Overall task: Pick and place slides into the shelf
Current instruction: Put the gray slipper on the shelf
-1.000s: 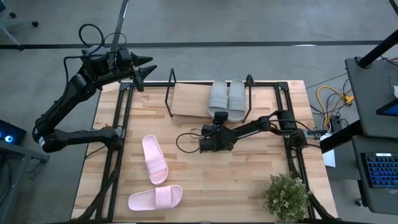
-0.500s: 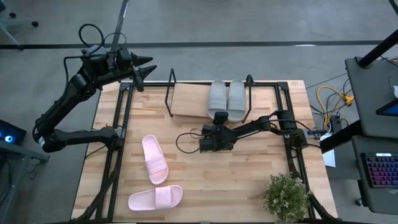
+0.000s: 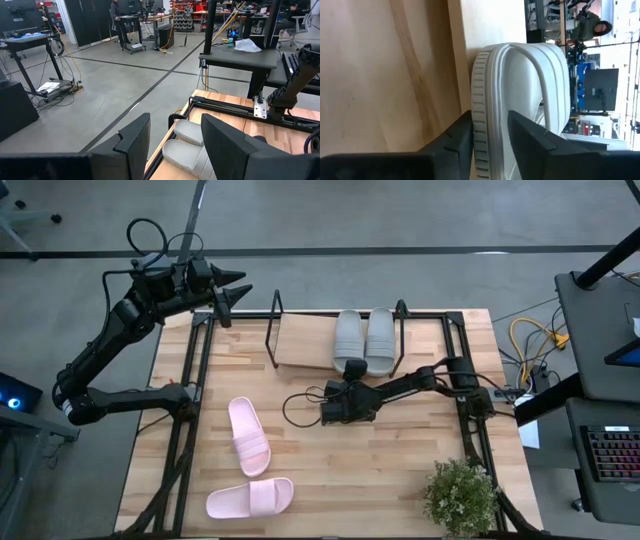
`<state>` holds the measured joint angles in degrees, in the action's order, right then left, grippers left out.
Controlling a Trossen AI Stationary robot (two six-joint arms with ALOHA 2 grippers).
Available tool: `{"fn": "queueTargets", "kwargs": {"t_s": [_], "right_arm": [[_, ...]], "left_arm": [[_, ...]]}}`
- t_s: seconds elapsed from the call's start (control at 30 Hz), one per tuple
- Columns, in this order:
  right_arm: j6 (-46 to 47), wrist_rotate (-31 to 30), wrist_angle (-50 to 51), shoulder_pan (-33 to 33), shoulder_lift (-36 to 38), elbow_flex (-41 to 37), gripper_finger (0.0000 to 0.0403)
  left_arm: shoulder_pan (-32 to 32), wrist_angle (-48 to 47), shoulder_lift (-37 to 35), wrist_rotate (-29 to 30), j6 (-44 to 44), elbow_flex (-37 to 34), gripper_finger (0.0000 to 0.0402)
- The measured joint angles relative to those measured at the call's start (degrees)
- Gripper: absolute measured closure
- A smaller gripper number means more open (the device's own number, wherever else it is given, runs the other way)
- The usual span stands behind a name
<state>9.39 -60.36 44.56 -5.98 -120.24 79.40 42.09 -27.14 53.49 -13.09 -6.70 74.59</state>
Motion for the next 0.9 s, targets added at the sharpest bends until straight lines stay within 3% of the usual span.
{"fn": "queueTargets", "kwargs": {"t_s": [0.9], "right_arm": [[4.6, 5.6, 1.5, -0.9, 6.6, 0.0, 0.0173]], "left_arm": [[0.0, -0.9, 1.1, -0.5, -0.1, 0.0, 0.0240]]}}
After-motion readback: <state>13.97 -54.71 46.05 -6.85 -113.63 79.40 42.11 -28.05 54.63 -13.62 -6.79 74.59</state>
